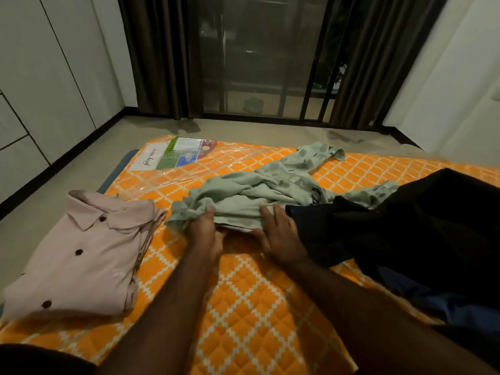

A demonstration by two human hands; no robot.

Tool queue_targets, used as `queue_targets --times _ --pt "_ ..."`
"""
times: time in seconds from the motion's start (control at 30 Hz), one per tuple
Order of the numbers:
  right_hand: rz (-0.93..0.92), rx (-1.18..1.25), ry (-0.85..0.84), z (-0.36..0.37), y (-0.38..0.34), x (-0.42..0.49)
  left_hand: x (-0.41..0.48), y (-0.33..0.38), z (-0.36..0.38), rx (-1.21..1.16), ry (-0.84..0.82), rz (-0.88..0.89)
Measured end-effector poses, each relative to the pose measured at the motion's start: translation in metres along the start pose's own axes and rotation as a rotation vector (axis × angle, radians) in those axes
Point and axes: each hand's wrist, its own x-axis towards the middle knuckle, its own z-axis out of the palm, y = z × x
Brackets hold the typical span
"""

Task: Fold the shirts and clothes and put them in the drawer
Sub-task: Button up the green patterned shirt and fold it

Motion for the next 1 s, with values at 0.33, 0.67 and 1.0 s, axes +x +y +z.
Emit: queue_targets --times 0.33,0.67,1.0 --pt "0.307 -0.296 -0.051 -0.022 0.068 -0.007 0.011 0.021 -0.009 -0.018 0.245 0.174" --pt "0.306 -0.288 -0.118 -0.032 0.068 -0.005 -0.026 0.001 0.004 2.064 0.001 0.268" --pt "0.386 -0.327 0.008 -0.045 0.115 -0.019 -0.069 -0.086 0.101 2.039 -0.724 0.963"
